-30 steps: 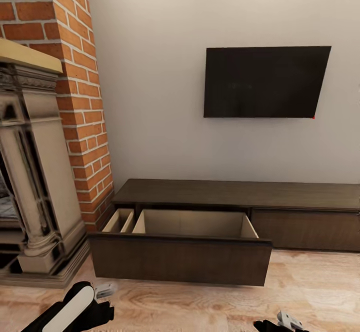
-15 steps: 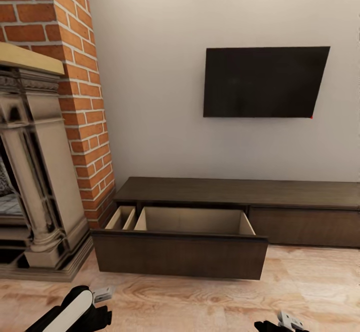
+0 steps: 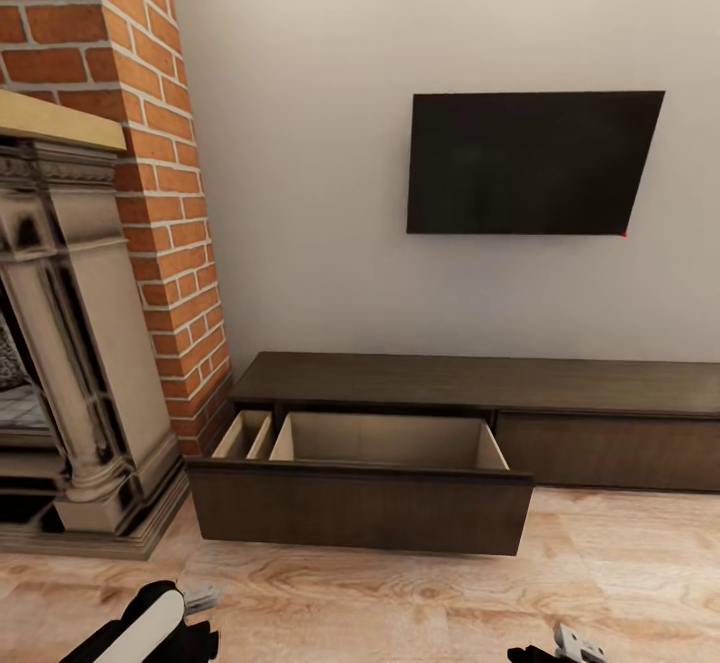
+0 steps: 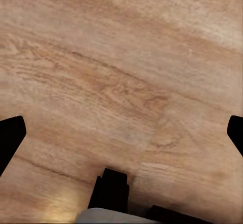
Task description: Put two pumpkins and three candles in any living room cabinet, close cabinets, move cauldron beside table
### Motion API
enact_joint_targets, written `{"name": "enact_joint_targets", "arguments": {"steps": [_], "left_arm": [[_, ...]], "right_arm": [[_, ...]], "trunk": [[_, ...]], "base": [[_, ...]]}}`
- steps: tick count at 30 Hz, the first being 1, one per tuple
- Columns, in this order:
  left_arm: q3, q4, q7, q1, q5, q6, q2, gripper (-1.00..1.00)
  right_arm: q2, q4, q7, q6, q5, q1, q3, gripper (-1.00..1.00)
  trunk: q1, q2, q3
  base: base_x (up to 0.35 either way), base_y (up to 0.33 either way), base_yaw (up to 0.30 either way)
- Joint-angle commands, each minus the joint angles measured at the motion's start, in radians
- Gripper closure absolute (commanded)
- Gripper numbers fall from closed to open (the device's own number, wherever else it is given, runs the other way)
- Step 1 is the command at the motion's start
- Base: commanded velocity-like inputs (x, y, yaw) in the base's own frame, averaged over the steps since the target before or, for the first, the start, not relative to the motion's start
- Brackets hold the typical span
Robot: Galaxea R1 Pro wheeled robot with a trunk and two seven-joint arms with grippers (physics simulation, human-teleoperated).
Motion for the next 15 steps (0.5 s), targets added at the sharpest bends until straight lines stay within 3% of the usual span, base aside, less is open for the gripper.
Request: {"name": "enact_joint_targets", "arguments": {"steps": [1,4,5,8,11,15], "left_arm": [[-0.005,0.012,-0.002,-0.001,0.009,-0.01,0.0,-1.0],[-0.024,0.063,-0.116,-0.001,0.002,-0.051,0.002,-1.0],[-0.038,0.092,-0.167,-0.001,-0.015,-0.069,0.002,-1.0],[-0.066,0.195,-0.318,-0.001,-0.122,-0.135,-0.001,-1.0],[-0.068,0.276,-0.406,-0.001,-0.198,-0.187,-0.01,-1.0],[-0.068,0.345,-0.456,-0.001,-0.232,-0.218,-0.024,-1.0]], "right_arm": [[0.0,0.008,0.002,-0.007,-0.004,0.0,-0.002,-1.0],[0.0,0.034,0.0,-0.051,0.031,0.0,-0.002,-1.0],[0.0,0.041,-0.001,-0.061,0.041,0.0,-0.002,-1.0],[0.0,0.049,-0.002,-0.074,0.054,0.0,-0.002,-1.0],[0.0,0.052,-0.002,-0.078,0.057,0.0,-0.003,-1.0],[0.0,0.053,-0.002,-0.079,0.058,0.0,-0.004,-1.0]], "trunk": [[-0.004,0.007,0.0],[-0.016,0.028,0.005],[-0.019,0.035,0.006],[-0.031,0.056,0.011],[-0.042,0.077,0.015],[-0.058,0.105,0.021]], "base": [[0.0,0.0,0.0],[0.0,0.0,0.0],[0.0,0.0,0.0],[0.0,0.0,0.0],[0.0,0.0,0.0],[0.0,0.0,0.0]]}}
